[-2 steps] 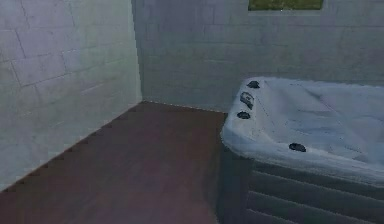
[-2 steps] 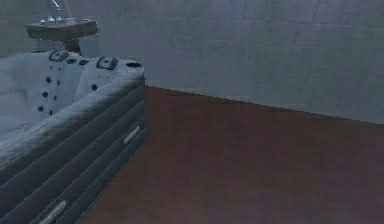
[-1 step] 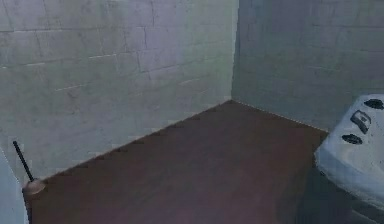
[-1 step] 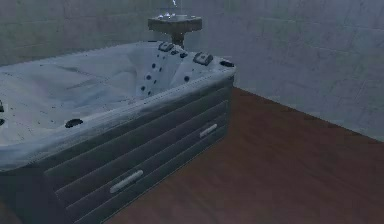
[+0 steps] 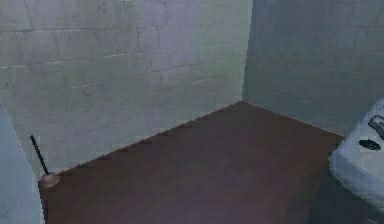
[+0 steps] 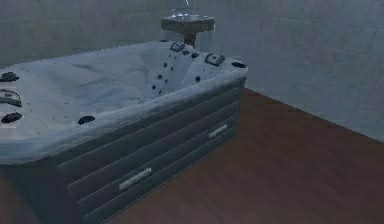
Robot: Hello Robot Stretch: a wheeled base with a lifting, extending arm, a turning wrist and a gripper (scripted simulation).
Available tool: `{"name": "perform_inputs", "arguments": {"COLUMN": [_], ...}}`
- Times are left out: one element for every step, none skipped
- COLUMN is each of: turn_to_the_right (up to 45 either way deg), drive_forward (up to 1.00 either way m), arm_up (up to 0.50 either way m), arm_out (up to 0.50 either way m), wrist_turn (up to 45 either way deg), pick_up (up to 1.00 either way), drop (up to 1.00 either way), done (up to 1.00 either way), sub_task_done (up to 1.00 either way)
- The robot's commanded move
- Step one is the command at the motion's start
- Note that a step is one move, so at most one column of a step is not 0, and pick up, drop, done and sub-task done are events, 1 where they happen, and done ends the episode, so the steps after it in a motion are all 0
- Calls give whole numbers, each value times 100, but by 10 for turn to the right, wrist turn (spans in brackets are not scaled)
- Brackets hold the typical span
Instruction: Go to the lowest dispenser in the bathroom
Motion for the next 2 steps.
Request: {"name": "perform_inputs", "arguments": {"turn_to_the_right": [0,450], "drive_forward": [90,0], "arm_up": [0,0], "arm_out": [0,0], "wrist_turn": [0,0], "pick_up": [0,0], "drop": [0,0], "done": [0,0], "sub_task_done": [0,0]}}
